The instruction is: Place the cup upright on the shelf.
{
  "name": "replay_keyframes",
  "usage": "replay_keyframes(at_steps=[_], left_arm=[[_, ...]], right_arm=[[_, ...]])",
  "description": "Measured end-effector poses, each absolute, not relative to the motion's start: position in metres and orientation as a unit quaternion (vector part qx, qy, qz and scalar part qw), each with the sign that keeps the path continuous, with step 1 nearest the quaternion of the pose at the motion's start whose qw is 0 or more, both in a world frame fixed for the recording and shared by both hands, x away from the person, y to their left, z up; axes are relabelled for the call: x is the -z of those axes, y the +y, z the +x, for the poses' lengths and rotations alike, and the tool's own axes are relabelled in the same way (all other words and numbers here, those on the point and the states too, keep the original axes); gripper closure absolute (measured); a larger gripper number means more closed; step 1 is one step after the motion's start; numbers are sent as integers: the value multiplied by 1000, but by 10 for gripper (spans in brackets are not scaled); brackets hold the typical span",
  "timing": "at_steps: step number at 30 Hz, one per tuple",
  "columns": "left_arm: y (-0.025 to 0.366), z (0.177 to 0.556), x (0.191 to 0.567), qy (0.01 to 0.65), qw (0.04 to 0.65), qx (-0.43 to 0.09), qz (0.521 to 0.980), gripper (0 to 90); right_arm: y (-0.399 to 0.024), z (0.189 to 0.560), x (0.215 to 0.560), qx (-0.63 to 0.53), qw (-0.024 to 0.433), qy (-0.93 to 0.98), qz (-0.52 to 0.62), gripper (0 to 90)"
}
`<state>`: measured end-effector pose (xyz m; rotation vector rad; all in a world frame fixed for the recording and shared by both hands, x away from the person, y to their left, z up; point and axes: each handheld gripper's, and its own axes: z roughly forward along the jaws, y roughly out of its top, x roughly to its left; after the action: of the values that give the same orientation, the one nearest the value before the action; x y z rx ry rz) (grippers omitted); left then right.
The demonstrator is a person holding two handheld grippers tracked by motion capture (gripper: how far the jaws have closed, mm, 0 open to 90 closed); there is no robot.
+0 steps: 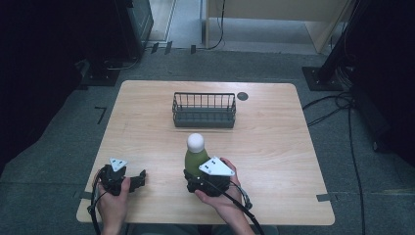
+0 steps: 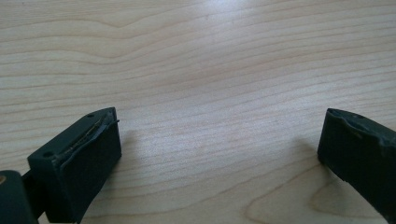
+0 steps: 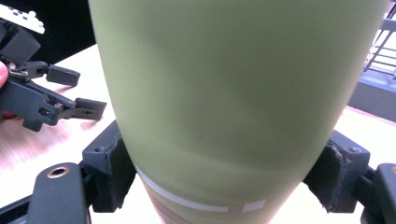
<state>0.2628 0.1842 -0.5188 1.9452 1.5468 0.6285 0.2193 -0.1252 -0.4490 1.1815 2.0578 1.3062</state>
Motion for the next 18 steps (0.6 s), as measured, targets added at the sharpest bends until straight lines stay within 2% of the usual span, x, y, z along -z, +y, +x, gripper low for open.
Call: replay_keyframes(at_steps=[18], left_arm=[[184, 263, 519, 578, 285, -236, 727, 0]], right_arm=[[-134, 228, 437, -475, 219, 740, 423, 207]])
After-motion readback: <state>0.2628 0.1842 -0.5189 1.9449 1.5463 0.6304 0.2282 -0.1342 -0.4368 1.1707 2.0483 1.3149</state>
